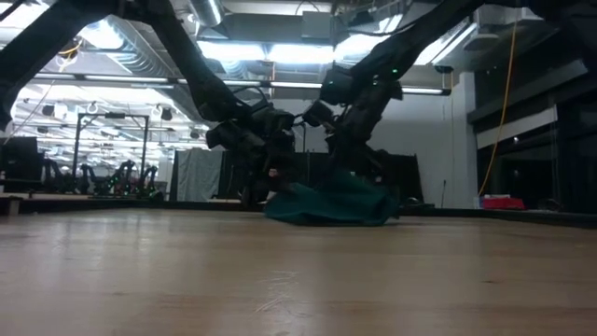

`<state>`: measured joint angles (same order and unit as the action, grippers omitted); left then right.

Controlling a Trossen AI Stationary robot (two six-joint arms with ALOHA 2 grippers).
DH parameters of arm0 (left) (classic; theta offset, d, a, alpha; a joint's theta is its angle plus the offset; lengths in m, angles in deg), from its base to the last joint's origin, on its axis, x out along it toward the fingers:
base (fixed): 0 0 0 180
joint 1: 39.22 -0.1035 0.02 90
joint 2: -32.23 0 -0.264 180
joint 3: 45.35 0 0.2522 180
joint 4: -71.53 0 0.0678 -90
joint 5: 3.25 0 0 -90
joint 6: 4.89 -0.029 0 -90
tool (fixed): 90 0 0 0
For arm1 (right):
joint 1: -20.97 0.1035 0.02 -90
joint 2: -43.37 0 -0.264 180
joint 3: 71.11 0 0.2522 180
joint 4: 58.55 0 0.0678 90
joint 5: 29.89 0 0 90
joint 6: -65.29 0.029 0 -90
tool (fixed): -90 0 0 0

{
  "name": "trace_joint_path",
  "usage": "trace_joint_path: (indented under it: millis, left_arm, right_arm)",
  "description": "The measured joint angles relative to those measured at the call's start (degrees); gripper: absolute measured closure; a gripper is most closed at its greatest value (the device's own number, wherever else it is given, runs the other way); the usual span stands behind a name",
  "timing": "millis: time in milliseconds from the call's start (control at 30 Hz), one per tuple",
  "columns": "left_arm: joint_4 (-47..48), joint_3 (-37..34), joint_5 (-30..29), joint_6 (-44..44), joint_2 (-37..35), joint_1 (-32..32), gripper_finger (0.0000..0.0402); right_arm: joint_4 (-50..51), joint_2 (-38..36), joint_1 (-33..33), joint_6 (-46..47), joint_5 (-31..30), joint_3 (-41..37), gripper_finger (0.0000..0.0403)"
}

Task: Fold microfiber towels
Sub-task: Fold the dark green napkin

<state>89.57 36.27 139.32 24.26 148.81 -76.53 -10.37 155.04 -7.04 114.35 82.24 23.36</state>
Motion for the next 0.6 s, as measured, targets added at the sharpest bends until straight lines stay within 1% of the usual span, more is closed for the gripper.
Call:
trace_joint_path:
  millis: [33, 133, 267, 367, 500, 600]
  left_arm:
    - [0.7, 0.0, 0.0, -1.1, 0.0, 0.0, 0.0194]
    - [6.7, 0.0, -0.5, -5.4, 0.2, -0.4, 0.0201]
    - [8.2, 0.0, 0.4, -8.5, 1.5, -1.5, 0.0221]
    - [8.9, 0.0, 2.1, -10.3, 1.5, -1.7, 0.0236]
    - [9.2, 0.0, 4.1, -11.4, 1.5, -2.2, 0.0249]
    - [9.4, 0.0, 6.9, -11.7, 1.5, -2.3, 0.0252]
  right_arm:
    - [0.7, 1.1, 0.4, -0.1, 0.0, 1.2, 0.0403]
    - [4.9, 3.1, 1.0, -1.4, -0.3, 4.4, 0.0403]
    - [7.2, 6.2, 0.9, -2.7, -0.9, 7.9, 0.0403]
    - [7.0, 7.0, 0.9, -3.7, -0.1, 9.1, 0.0403]
    - [6.1, 7.0, 0.6, -5.0, 2.5, 9.4, 0.0403]
    - [4.0, 7.8, 0.1, -7.1, 7.0, 9.4, 0.0403]
